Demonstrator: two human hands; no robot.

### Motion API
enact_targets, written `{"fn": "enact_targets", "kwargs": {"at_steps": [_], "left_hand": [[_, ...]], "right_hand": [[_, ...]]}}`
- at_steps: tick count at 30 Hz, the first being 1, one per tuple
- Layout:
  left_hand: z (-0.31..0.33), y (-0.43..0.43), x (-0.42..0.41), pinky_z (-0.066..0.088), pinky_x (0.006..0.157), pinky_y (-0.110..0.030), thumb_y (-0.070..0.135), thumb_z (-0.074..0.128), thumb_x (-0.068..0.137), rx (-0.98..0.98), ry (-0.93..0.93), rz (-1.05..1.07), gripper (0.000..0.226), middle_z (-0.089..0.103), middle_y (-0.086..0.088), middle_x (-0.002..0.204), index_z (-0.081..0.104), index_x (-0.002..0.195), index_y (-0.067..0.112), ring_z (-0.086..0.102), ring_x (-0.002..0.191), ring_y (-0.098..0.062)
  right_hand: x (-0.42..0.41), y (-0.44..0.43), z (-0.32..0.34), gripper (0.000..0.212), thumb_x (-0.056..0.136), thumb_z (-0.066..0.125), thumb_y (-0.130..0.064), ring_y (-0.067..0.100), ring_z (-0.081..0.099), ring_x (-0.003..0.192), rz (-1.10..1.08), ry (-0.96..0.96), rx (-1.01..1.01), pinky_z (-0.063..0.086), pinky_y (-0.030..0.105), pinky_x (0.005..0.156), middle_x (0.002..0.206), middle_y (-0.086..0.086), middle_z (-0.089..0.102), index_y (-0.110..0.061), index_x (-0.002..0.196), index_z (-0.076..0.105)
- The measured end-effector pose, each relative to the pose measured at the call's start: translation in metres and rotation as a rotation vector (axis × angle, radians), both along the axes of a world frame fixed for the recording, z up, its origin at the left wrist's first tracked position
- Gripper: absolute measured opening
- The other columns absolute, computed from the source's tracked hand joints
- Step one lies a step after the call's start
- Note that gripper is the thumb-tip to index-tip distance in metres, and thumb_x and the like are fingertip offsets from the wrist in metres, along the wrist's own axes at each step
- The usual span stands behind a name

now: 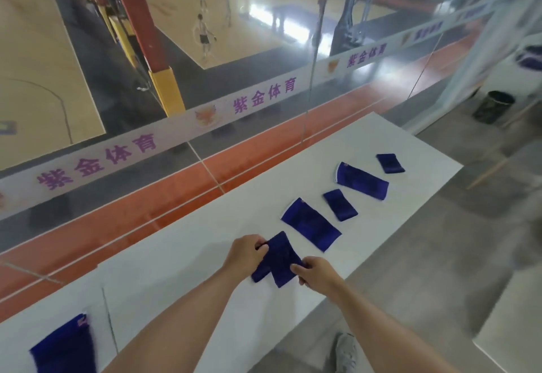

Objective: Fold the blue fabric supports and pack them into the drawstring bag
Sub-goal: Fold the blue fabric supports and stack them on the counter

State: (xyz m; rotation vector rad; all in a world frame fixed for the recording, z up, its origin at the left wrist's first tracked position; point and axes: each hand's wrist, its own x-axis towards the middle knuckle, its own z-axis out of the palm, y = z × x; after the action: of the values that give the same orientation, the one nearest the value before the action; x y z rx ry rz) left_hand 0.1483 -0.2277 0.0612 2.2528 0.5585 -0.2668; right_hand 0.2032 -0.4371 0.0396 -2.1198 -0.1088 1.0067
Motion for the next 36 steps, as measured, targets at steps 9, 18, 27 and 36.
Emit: {"fn": "enact_targets", "kwargs": {"at_steps": [9, 18, 27, 36], "left_hand": [[0.001, -0.129, 0.155, 0.051, 0.062, -0.025, 0.016, 0.054, 0.091, 0.042, 0.090, -0.043, 0.018, 0.068, 0.001, 0.076, 0.068, 0.080, 0.015, 0.065, 0.074, -0.014], [0.017, -0.229, 0.317, 0.037, 0.060, -0.015, 0.015, 0.058, 0.094, 0.031, 0.046, -0.105, 0.013, 0.065, 0.004, 0.087, 0.070, 0.099, 0.015, 0.054, 0.071, -0.003], [-0.020, -0.264, 0.470, 0.043, 0.078, -0.021, 0.016, 0.061, 0.094, -0.023, -0.013, -0.150, 0.020, 0.074, 0.000, 0.107, 0.073, 0.110, 0.015, 0.064, 0.093, -0.013], [-0.076, -0.276, 0.602, 0.053, 0.084, -0.035, 0.027, 0.059, 0.096, 0.017, 0.018, -0.157, 0.015, 0.071, 0.003, 0.100, 0.071, 0.103, 0.023, 0.065, 0.093, -0.018]], "right_hand": [[0.158, -0.135, 0.000, 0.027, 0.092, 0.057, -0.036, 0.014, 0.050, 0.057, 0.108, 0.046, -0.030, 0.039, 0.024, 0.056, 0.065, -0.002, 0.063, -0.015, 0.075, 0.061], [0.296, -0.229, 0.009, 0.024, 0.091, 0.053, -0.026, 0.012, 0.049, 0.054, -0.008, 0.007, -0.069, 0.037, 0.024, 0.055, 0.063, -0.003, 0.062, -0.015, 0.070, 0.060], [0.421, -0.260, -0.018, 0.026, 0.091, 0.060, -0.032, 0.013, 0.053, 0.059, -0.174, -0.085, -0.150, 0.040, 0.026, 0.056, 0.067, -0.002, 0.065, -0.012, 0.074, 0.059], [0.526, -0.261, -0.069, 0.036, 0.101, 0.045, -0.029, 0.019, 0.056, 0.069, -0.303, 0.032, -0.198, 0.043, 0.032, 0.064, 0.079, 0.005, 0.064, -0.001, 0.091, 0.065]]}}
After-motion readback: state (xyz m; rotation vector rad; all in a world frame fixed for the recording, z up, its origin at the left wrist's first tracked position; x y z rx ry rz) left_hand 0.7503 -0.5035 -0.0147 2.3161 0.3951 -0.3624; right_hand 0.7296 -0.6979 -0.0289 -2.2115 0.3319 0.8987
